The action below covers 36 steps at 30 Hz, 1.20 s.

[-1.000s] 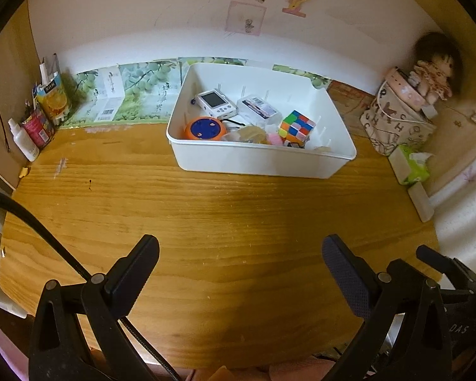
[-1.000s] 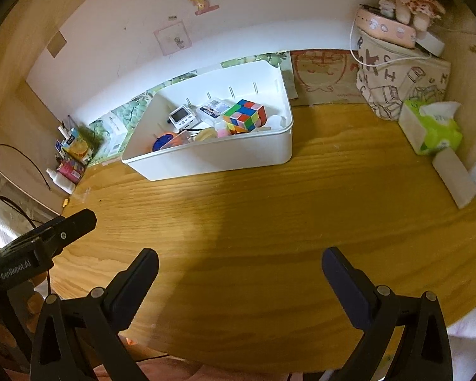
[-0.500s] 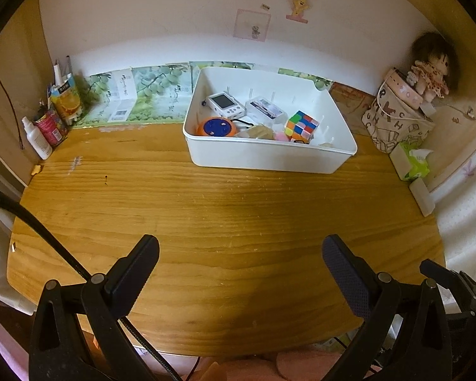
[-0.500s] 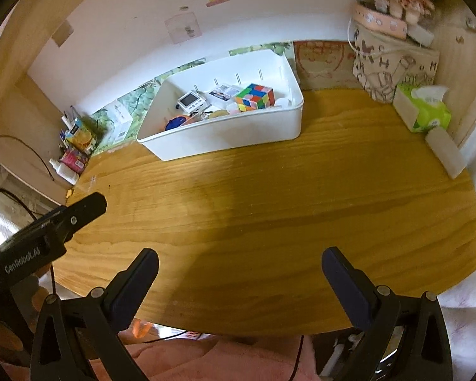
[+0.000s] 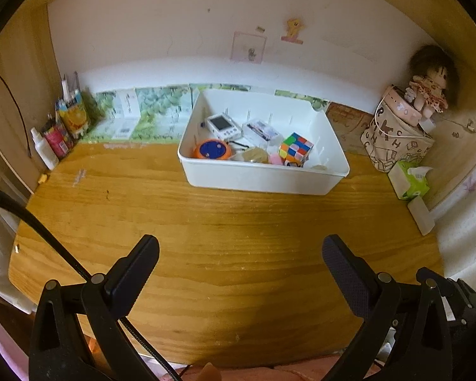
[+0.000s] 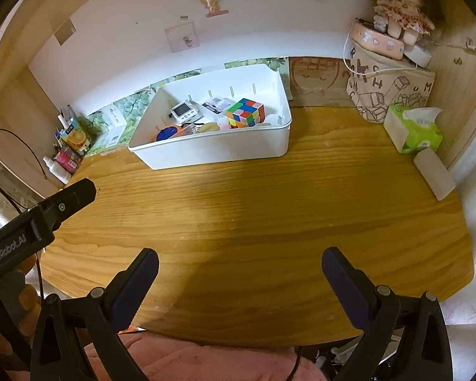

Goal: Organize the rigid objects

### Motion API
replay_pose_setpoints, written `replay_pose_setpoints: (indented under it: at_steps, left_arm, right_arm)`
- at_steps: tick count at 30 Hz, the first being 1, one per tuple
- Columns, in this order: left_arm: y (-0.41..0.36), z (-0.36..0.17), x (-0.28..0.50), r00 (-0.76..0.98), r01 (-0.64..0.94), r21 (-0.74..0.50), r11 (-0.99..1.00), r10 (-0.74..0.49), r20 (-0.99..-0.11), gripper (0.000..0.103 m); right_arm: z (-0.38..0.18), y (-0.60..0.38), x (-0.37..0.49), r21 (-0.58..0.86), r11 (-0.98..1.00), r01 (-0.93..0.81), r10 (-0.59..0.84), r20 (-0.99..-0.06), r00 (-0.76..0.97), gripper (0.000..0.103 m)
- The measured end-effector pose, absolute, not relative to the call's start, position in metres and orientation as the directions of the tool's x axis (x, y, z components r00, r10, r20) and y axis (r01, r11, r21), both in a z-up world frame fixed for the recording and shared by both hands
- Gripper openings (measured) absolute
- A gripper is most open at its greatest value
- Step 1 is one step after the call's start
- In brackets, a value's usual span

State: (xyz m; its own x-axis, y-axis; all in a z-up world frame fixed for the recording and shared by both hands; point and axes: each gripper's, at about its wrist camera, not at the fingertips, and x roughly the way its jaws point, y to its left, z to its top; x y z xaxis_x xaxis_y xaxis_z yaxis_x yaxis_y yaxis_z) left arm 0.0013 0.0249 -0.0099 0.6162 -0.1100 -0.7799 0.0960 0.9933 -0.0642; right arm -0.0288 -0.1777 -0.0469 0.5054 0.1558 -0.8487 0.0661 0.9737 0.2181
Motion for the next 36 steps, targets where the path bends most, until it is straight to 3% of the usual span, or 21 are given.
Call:
replay_pose_setpoints:
  at_steps: [23, 36]
  left_arm:
    - [0.009, 0.000, 0.010, 0.680, 0.107, 0.019, 0.994, -0.059, -0.731, 0.102]
    - [0.013, -0.005, 0.014, 0.652, 0.108, -0.017, 0.994, -0.083, -0.754, 0.102]
  right_arm:
    - [-0.046, -0.184, -0.006, 0.182, 0.980, 0.076, 0.116, -0.844, 0.523, 0.103]
    - [-0.048, -0.174, -0.003, 0.145, 0.989, 0.041, 0.106, -0.861, 0.498, 0.103]
